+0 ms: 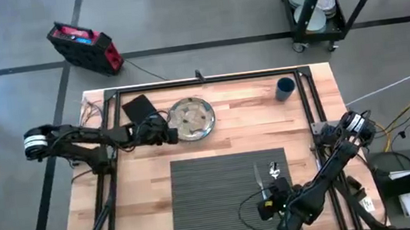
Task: Set table place
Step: Put the white plate on the gray mat to the right of the blue knife
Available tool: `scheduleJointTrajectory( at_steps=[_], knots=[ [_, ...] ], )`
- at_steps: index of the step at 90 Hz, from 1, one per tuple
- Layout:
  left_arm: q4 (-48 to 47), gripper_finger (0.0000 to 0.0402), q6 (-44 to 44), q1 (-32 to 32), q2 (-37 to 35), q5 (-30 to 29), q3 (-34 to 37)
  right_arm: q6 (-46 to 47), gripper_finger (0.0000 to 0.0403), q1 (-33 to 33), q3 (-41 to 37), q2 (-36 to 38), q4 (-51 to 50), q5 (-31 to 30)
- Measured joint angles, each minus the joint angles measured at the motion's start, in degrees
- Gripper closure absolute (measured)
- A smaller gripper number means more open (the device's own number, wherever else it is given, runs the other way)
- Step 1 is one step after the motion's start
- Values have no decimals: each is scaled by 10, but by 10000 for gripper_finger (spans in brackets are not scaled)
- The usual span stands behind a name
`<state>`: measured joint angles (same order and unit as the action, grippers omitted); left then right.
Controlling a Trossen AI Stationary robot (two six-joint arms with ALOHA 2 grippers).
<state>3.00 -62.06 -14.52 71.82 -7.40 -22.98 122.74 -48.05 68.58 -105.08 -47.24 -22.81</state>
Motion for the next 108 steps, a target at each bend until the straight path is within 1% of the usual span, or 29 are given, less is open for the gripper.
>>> scheduleJointTrajectory(
  at_steps=[21, 34, 45, 69, 84, 96, 108],
  knots=[
    [6, 286, -17, 0, 26, -14, -2, -13, 403, 8, 0, 0, -1, 0],
    [25, 295, -42, -1, 44, -39, -2, -16, 403, 12, 0, 0, -2, 1],
    [50, 298, -52, -2, 58, -57, -1, -19, 403, 16, 0, 0, -3, 1],
    [107, 293, -87, -4, 99, -59, -1, -19, 403, 16, 0, 0, -6, 2],
    [150, 303, -118, -4, 128, -67, -1, -19, 403, 17, 0, 0, -6, 2],
    [156, 315, -150, -4, 134, -95, -1, -19, 403, 17, 0, 0, -6, 2],
    [157, 330, -157, -4, 132, -108, -1, -18, 403, 17, 0, 0, -5, 3]
  ],
)
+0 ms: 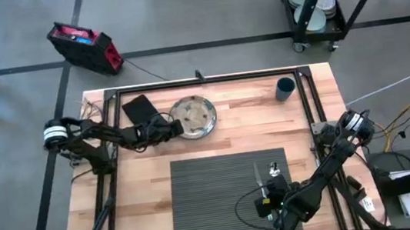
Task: Set table place
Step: Put the white plate on the gray mat to the right of the blue knife
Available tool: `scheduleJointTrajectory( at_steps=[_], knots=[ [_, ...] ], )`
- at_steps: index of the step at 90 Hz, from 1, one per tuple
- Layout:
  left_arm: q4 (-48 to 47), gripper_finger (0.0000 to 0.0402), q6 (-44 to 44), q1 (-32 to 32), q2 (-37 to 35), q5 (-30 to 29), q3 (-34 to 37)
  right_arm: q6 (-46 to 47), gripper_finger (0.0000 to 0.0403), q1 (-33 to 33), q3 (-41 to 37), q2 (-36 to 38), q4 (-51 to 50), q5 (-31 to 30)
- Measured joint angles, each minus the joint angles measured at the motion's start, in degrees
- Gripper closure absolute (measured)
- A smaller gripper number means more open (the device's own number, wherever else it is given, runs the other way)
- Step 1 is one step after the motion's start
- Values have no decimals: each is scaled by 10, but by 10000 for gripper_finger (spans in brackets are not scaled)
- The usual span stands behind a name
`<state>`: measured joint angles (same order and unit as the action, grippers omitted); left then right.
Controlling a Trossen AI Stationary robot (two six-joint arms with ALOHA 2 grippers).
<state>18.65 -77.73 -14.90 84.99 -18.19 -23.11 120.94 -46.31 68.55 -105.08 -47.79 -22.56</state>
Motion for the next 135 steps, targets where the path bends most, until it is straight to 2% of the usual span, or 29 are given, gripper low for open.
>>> scheduleJointTrajectory(
  at_steps=[26, 42, 82, 113, 125, 135],
  knots=[
    [19, 390, 10, 0, -1, -6, -16, -1, 403, 1, 0, 0, 0, 0],
    [53, 398, 43, 0, -2, 21, -17, -1, 403, 1, 0, 0, 0, 0],
    [58, 400, 88, 1, -31, 130, -15, -1, 403, 1, 0, 0, -1, 0],
    [75, 401, 117, 15, -83, 272, -15, -1, 403, 1, 0, 1, -8, 0],
    [69, 401, 117, 49, -86, 319, -15, -1, 403, 1, 0, 4, -23, 0],
    [62, 401, 115, 100, -85, 328, -15, 1, 403, 2, 0, 9, -42, 0]
  ],
)
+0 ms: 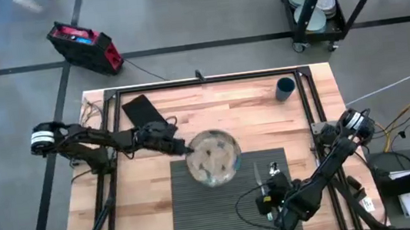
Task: Set table place
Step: Put the white plate on the gray mat to the right of the blue knife
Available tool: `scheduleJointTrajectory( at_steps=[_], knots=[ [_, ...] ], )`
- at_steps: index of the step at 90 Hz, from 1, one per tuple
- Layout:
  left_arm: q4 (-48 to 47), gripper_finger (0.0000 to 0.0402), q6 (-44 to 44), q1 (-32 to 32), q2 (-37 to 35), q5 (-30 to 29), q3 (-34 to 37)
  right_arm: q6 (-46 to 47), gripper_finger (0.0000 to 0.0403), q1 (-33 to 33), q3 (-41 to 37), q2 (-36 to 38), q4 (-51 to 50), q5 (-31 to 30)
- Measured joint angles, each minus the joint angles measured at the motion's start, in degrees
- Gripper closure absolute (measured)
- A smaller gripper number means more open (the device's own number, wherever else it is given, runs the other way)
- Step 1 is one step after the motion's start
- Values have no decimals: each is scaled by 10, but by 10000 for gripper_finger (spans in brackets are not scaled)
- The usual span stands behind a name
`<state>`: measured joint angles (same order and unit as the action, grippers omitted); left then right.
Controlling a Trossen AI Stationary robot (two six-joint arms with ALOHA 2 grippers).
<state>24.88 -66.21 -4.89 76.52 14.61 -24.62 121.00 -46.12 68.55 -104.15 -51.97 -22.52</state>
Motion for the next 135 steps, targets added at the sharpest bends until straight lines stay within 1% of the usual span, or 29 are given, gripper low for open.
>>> scheduleJointTrajectory(
  at_steps=[13, 23, 33, 44, 56, 68, 77, 83, 89, 108, 121, 135],
  knots=[
    [-7, 401, -4, 74, 12, -18, 0, 6, 403, 3, 0, 7, -25, 0],
    [-8, 401, -5, 112, 25, -34, 0, 21, 403, 14, 0, 15, -55, -1],
    [-13, 401, -9, 135, 44, -51, -1, 23, 403, 31, 0, 33, -77, -21],
    [-12, 401, -9, 147, 62, -53, -6, -25, 403, 59, 0, 53, -79, -32],
    [-10, 401, 9, 161, 88, -49, -38, -79, 403, 86, 0, 63, -78, -37],
    [-10, 401, 45, 174, 130, -20, -89, -115, 403, 109, 0, 63, -78, -36],
    [-42, 401, 63, 185, 166, -8, -131, -131, 403, 118, 0, 63, -77, -36],
    [-86, 401, 73, 189, 187, -7, -154, -132, 403, 120, 0, 63, -77, -37],
    [-109, 401, 84, 188, 202, -5, -174, -138, 403, 120, 0, 64, -76, -37],
    [-120, 401, 124, 179, 207, -15, -203, -138, 403, 119, 0, 65, -75, -37],
    [-139, 401, 143, 160, 206, -31, -217, -138, 403, 119, 0, 65, -75, -37],
    [-154, 400, 165, 142, 205, -35, -222, -137, 403, 119, 0, 65, -75, -37]
  ],
)
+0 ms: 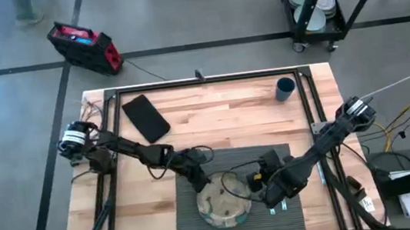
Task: Set table place
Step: Put the white plate on the gray mat to the right of the blue knife
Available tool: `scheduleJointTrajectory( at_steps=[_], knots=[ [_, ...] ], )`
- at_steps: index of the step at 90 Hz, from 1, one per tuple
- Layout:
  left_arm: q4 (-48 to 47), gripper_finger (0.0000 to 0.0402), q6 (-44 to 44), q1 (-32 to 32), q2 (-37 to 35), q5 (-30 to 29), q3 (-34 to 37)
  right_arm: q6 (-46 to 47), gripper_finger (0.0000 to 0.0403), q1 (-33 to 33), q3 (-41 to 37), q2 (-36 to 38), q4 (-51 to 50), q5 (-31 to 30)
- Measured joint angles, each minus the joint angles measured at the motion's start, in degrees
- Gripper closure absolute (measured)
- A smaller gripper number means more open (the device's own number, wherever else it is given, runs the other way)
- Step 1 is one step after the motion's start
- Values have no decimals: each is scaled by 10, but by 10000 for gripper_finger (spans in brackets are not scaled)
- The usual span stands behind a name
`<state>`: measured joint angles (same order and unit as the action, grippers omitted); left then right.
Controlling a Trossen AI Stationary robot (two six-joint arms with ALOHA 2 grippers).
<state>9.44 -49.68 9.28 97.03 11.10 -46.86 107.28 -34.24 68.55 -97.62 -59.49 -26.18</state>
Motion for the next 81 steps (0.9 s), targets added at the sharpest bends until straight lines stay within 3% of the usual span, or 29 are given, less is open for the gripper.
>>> scheduleJointTrajectory(
  at_steps=[47, 61, 81],
  knots=[
    [-13, 293, 83, -47, -71, -5, -4, 1, 403, 0, 3, 0, 3, -4],
    [-92, 287, 108, -46, -97, -3, -4, -28, 403, 0, 5, 0, 54, -5],
    [-264, 303, 118, -10, -96, -47, -3, -144, 403, 0, 0, -8, 242, 1]
  ],
)
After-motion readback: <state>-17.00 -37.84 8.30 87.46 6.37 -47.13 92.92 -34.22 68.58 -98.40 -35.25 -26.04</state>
